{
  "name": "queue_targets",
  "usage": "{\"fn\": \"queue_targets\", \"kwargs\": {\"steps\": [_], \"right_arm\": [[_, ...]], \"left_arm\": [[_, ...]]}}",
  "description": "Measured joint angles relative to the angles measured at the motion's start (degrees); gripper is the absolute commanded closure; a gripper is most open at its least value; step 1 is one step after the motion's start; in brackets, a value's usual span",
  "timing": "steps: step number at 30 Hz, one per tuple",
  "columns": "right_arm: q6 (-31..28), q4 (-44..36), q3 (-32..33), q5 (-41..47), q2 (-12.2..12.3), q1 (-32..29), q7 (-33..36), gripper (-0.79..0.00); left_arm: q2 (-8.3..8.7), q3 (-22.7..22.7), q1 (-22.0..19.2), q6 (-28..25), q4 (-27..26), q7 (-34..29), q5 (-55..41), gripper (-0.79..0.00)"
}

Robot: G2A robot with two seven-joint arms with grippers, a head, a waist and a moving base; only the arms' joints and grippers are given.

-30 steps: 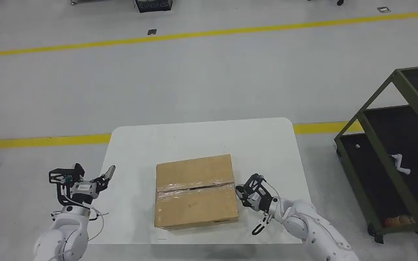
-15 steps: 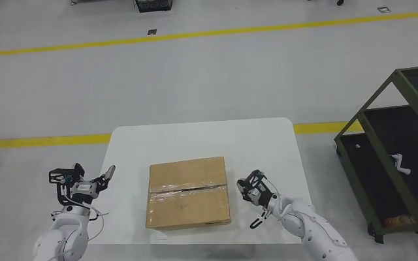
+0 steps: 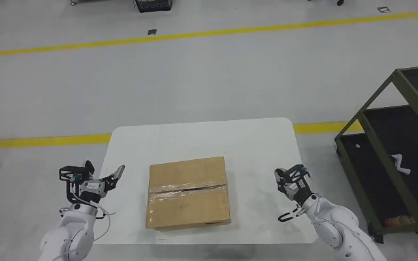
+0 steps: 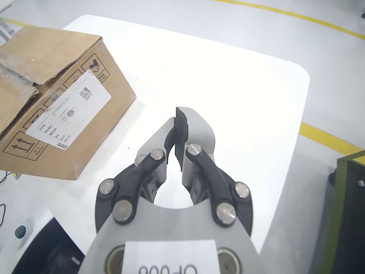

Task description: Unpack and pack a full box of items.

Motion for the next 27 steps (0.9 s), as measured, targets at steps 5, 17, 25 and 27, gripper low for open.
{"fn": "queue_targets", "kwargs": {"steps": [5,17,25,27], "right_arm": [[0.39,-1.27,2.40,0.08,0.24,-1.52,0.00,0.000],[2.44,-0.98,6.12,0.28,0.39,-2.34,1.25,0.000],[3.67,-0.88,6.75,0.33,0.22,-3.07,1.60,0.000],[3.76,-0.77,6.60,0.49,0.14,-3.02,1.64,0.000]], "left_arm": [[-0.24,3.81,0.21,-2.62,-4.86,-3.61,-1.54,-0.785],[-0.66,11.21,0.11,-4.39,-12.91,-12.49,-4.05,-0.785],[-0.66,11.18,0.10,-4.39,-12.87,-12.44,-4.02,-0.785],[-0.66,11.18,0.10,-4.39,-12.87,-12.44,-4.02,-0.785]]}}
